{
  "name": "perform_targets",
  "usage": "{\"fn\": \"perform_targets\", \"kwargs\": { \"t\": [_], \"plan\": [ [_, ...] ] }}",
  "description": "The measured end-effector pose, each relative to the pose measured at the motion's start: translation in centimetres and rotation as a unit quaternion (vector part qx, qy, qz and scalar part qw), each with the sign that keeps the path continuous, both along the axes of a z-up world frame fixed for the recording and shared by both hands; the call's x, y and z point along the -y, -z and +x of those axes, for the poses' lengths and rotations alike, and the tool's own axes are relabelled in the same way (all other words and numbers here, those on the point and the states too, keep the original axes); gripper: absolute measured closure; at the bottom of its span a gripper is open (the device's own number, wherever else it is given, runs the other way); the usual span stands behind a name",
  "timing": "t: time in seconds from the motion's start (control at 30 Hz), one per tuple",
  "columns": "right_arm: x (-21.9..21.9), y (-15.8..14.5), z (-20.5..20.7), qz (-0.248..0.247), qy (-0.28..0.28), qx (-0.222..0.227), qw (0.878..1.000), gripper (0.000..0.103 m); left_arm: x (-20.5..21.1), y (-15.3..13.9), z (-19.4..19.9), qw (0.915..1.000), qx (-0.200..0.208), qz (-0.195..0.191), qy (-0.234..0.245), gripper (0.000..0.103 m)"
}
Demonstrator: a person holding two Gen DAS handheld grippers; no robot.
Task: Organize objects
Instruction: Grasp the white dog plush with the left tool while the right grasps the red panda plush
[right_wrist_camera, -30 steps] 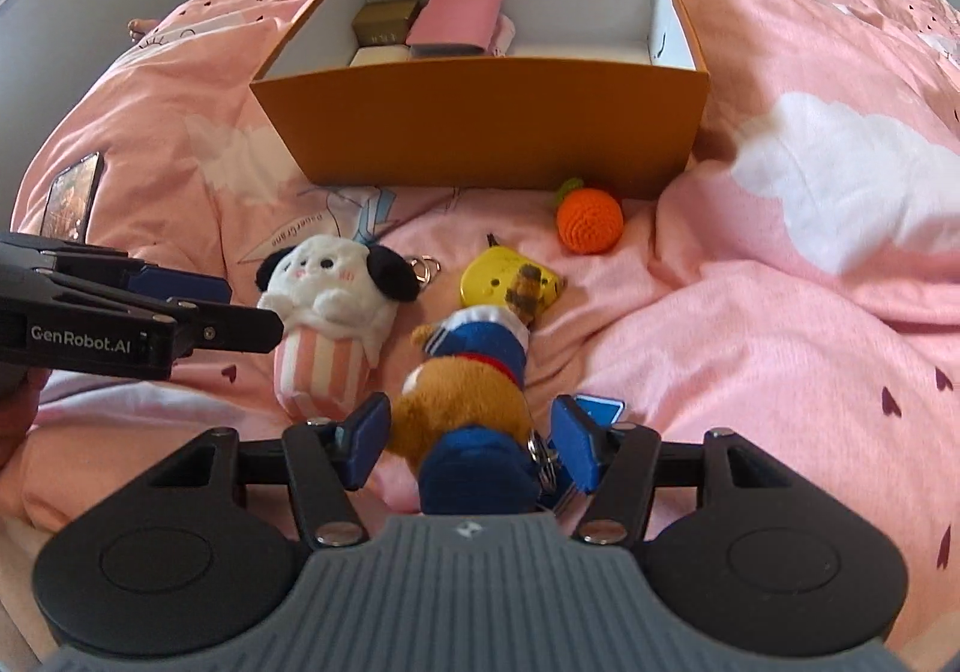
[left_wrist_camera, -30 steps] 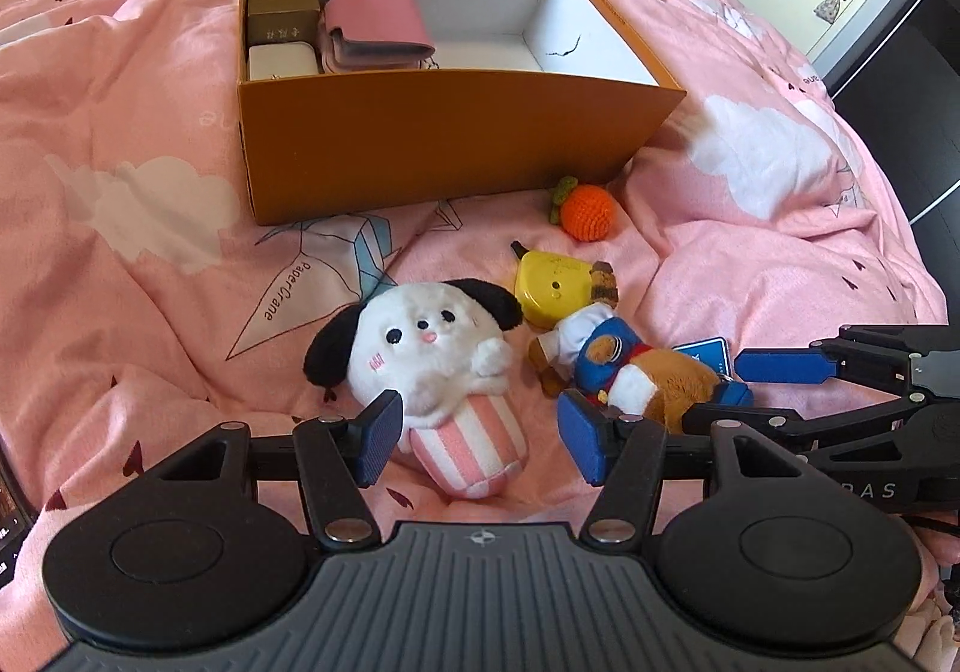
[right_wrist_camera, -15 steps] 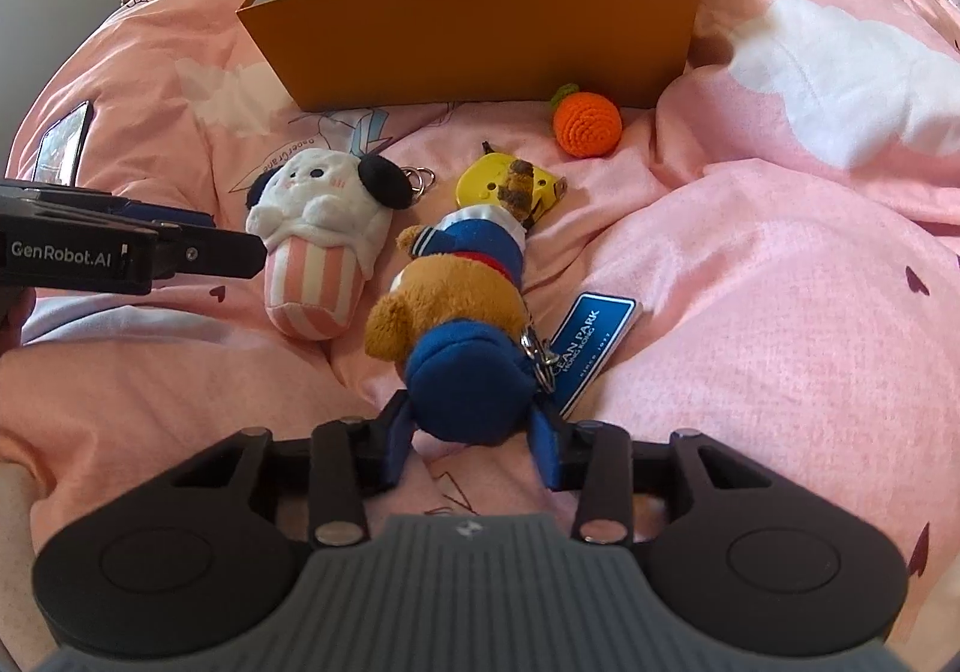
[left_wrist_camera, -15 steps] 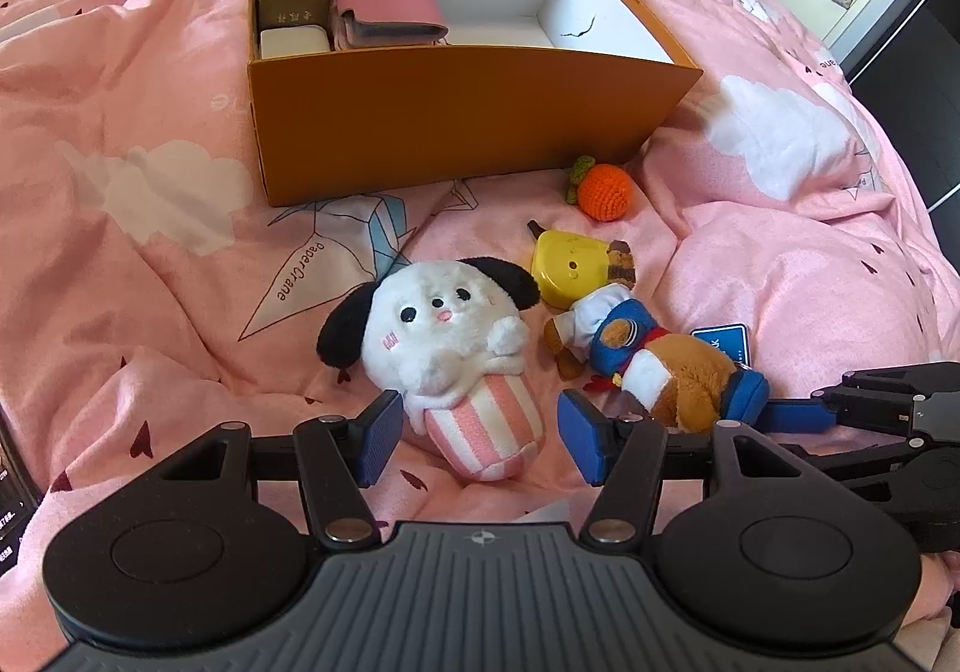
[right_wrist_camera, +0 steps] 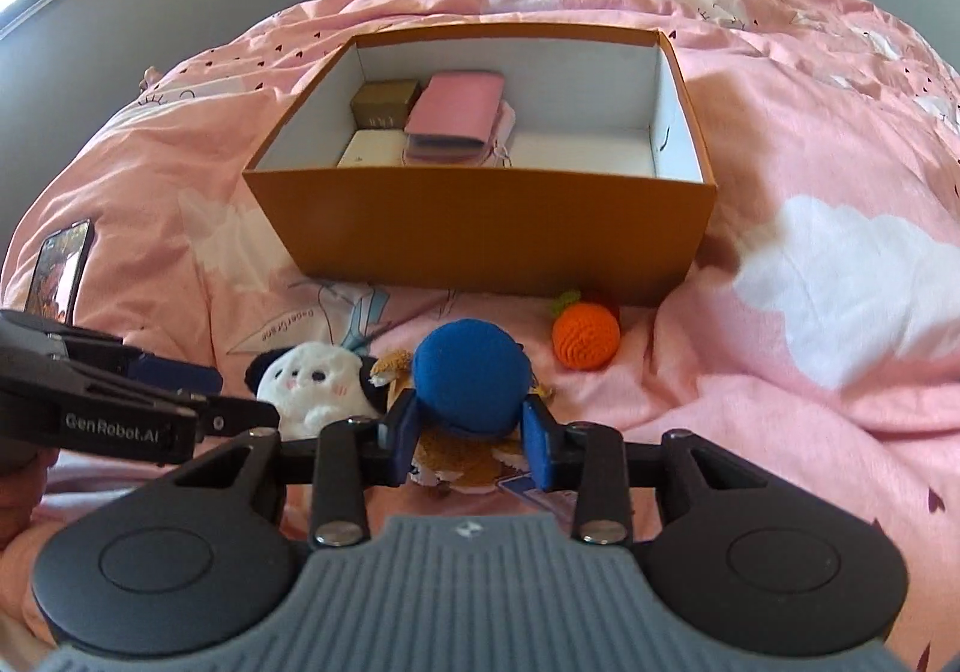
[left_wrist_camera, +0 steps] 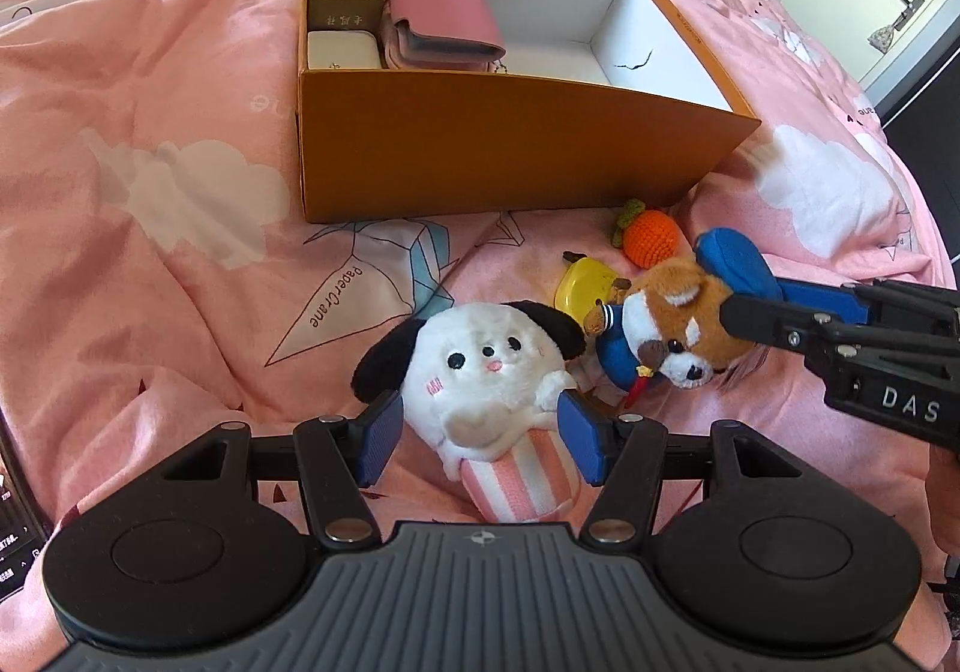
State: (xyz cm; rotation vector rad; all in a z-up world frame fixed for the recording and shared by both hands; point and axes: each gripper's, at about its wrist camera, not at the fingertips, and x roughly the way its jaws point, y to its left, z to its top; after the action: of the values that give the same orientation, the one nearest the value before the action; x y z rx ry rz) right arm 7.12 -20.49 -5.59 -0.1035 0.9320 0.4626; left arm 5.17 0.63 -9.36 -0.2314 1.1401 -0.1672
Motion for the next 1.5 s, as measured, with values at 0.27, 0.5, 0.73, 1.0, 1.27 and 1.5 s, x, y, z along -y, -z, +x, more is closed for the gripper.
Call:
{"fn": "perform_targets", "kwargs": {
  "t": [0.27, 0.5, 0.73, 1.0, 1.27, 1.5],
  "plan": [
    [-1.6, 0.6, 4.0, 0.010, 0.027, 0.030, 0.999, 0.064, -0.5, 0.6, 1.5, 0.9996, -0.008, -0.003, -0.027, 0.035],
    [-0.9, 1.7, 5.1, 0.014, 0.063, 0.012, 0.998, 0.045, -0.8, 1.3, 2.1, 0.9988, -0.026, -0.007, -0.041, 0.035],
    [-0.1, 2.2, 3.8, 0.045, 0.064, -0.021, 0.997, 0.046, -1.9, 2.6, 1.9, 0.9947, -0.056, -0.032, -0.080, 0.035],
    [-0.3, 3.9, 4.2, 0.051, 0.051, -0.080, 0.994, 0.051, -3.0, 4.6, 2.2, 0.9855, -0.081, -0.099, -0.112, 0.028],
    [-1.0, 5.2, 5.2, 0.066, 0.027, -0.107, 0.992, 0.051, -3.2, 6.6, 2.8, 0.9756, -0.101, -0.151, -0.124, 0.024],
    [-1.9, 6.3, 6.1, 0.073, 0.005, -0.127, 0.989, 0.051, -3.3, 7.7, 3.1, 0.9696, -0.104, -0.177, -0.134, 0.025]
  ]
}}
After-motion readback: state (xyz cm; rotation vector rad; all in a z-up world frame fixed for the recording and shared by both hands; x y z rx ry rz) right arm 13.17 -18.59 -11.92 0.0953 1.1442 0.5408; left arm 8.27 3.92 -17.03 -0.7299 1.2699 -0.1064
